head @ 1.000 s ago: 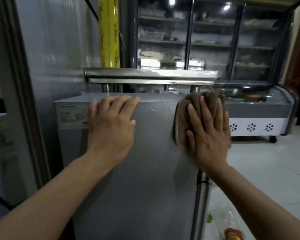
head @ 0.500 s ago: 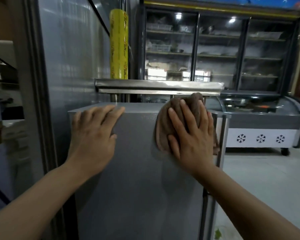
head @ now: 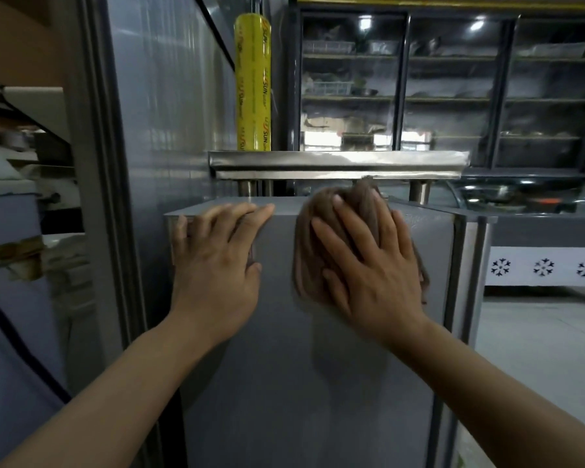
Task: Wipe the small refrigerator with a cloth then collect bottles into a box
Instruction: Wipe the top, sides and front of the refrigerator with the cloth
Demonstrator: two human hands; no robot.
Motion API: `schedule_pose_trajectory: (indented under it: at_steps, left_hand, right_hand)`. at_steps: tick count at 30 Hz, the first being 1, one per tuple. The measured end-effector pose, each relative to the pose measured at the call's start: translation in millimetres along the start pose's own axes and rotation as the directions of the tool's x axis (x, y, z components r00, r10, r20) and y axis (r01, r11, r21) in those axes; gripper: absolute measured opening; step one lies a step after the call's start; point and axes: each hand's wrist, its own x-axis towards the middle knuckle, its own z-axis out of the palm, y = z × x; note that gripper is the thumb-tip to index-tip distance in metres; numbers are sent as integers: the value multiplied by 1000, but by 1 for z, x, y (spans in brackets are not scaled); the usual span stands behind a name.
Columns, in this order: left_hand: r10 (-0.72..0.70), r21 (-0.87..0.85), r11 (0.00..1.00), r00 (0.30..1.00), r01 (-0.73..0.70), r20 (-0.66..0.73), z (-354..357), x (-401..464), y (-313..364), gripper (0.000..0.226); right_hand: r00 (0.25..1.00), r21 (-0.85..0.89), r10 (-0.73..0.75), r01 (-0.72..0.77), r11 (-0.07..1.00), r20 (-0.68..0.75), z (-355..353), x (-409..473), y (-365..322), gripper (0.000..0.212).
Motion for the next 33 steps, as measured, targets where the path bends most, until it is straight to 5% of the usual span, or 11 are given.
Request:
schedule_pose_trajectory:
  at_steps: [3, 7, 11, 16, 19, 23, 26, 28, 33]
  left_hand:
    - [33, -26, 999, 999, -33, 18, -6, 0, -6, 66]
    - [-87, -57, 995, 995, 84, -55, -22, -13, -32, 60]
    - [-77, -160, 985, 996, 69, -43, -27, -15, -48, 54]
    - [-63, -240, 970, 995, 42, -78, -22, -14, -56, 52]
    - [-63, -263, 964, 995, 40, -80, -19, -14, -58, 56]
    - [-45, -288, 957, 999, 35, -28, -25, -14, -60, 57]
    - [-23, -310, 950, 999, 32, 35, -34, -16, -70, 59]
    - [-35, -341, 939, 998, 51, 53, -39, -18, -78, 62]
    - [-62, -493, 864, 993, 103, 99, -40, -17, -89, 63]
  right_hand:
    - [1000, 3, -20, 20, 1000, 17, 5, -10, -13, 59]
    - [924, -51, -322, 339, 939, 205, 14, -79, -33, 74]
    - [880, -34, -423, 440, 897, 217, 9, -67, -35, 70]
    - [983, 11, -185, 185, 983, 13, 6, 24, -50, 59]
    - [996, 30, -87, 87, 996, 9, 15, 21, -68, 59]
    - [892, 3, -411, 418, 908, 187, 23, -46, -81, 66]
    - [842, 9, -501, 510, 860, 201, 20, -53, -74, 60]
    - [872, 22, -469, 471, 882, 140, 17, -31, -69, 57]
    - [990, 38, -127, 129, 991, -69, 18, 42, -81, 55]
